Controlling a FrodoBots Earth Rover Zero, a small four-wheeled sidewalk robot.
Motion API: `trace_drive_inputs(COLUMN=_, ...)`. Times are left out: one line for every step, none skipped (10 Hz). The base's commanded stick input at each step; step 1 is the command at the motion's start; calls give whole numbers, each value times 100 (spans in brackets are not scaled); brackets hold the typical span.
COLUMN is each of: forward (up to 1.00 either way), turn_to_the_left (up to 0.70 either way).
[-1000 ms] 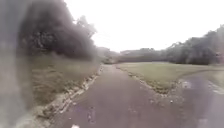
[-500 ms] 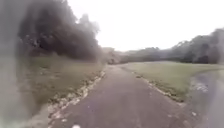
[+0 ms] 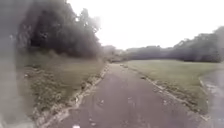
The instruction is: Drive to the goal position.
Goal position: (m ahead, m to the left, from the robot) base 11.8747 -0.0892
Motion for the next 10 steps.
trace_drive_inputs(forward=100, turn_to_the_left=0)
trace_drive_inputs(forward=100, turn_to_the_left=0)
trace_drive_inputs(forward=100, turn_to_the_left=0)
trace_drive_inputs(forward=100, turn_to_the_left=0)
trace_drive_inputs(forward=100, turn_to_the_left=0)
trace_drive_inputs(forward=100, turn_to_the_left=0)
trace_drive_inputs(forward=100, turn_to_the_left=-6)
trace_drive_inputs(forward=100, turn_to_the_left=-18)
trace_drive_inputs(forward=100, turn_to_the_left=-35)
trace_drive_inputs(forward=100, turn_to_the_left=-22)
